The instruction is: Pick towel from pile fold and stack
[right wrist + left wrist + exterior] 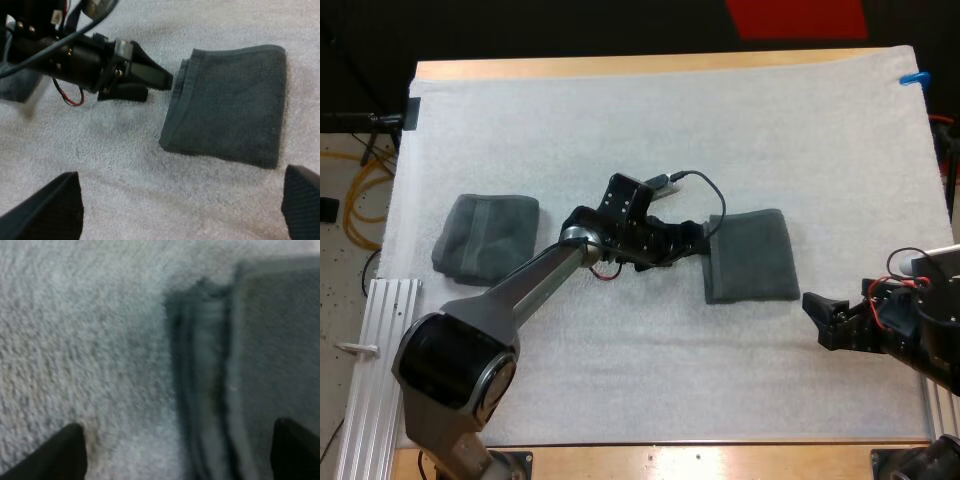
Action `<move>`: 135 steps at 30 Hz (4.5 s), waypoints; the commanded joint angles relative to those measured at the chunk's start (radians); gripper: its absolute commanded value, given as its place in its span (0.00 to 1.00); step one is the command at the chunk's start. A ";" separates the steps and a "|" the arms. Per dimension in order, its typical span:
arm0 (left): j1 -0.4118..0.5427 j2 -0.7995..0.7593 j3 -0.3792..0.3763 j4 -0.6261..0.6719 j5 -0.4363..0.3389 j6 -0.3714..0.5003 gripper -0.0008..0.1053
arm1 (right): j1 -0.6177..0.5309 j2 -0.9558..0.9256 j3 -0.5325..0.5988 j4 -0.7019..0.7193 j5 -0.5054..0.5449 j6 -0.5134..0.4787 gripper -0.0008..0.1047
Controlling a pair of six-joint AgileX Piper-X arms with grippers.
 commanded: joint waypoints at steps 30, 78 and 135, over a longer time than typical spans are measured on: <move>-0.162 0.091 -0.110 0.008 0.053 -0.081 0.65 | 0.001 -0.002 -0.001 0.001 0.013 -0.012 0.74; 0.439 -0.113 -0.406 0.976 -0.764 0.791 0.01 | 0.001 -0.002 -0.001 -0.001 0.013 -0.012 0.74; 0.531 -0.465 -0.406 0.888 -0.745 0.836 0.40 | 0.001 -0.002 -0.001 -0.015 -0.041 -0.012 0.74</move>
